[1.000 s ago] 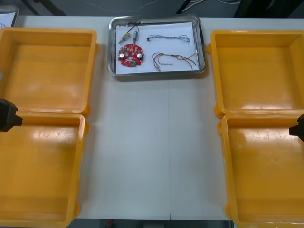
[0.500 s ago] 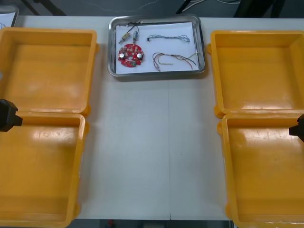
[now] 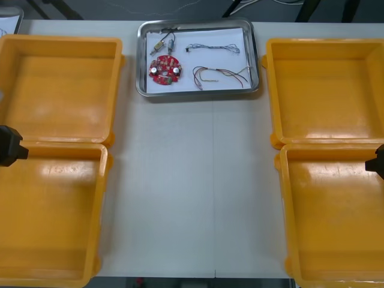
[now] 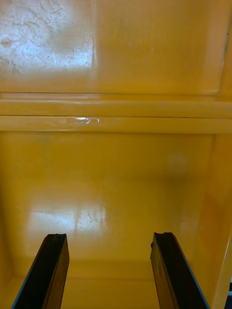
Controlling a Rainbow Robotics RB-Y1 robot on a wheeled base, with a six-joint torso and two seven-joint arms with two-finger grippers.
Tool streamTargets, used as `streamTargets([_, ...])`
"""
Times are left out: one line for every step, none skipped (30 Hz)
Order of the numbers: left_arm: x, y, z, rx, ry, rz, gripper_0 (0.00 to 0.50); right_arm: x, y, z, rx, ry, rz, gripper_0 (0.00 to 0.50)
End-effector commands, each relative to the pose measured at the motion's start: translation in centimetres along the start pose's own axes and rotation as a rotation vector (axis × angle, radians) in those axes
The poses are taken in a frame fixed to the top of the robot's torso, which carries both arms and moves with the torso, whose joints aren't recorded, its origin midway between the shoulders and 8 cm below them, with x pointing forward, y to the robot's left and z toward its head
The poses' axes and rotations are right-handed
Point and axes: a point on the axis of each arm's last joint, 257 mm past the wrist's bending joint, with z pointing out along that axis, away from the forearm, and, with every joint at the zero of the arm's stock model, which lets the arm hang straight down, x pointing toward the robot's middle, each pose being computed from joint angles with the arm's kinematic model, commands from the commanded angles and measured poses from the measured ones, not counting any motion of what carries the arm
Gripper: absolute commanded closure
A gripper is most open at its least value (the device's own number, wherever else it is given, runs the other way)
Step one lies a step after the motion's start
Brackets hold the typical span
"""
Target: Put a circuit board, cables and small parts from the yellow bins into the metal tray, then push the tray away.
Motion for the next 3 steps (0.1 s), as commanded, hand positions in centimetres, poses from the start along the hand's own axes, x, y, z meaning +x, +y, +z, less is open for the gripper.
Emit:
streamTargets([0.28,0.04,-0.51,0.005,-0.013,0.068,0.000,0.23,0.56,-0.06,-0.003,-0.011,0.001,0.000])
streamTargets([0.28,0.04,-0.51,0.005,-0.013,0.068,0.000,0.23,0.56,-0.06,-0.003,-0.011,0.001,0.000])
streamTargets([0.28,0.04,-0.51,0.005,-0.013,0.068,0.000,0.23,0.56,-0.06,-0.003,-0.011,0.001,0.000])
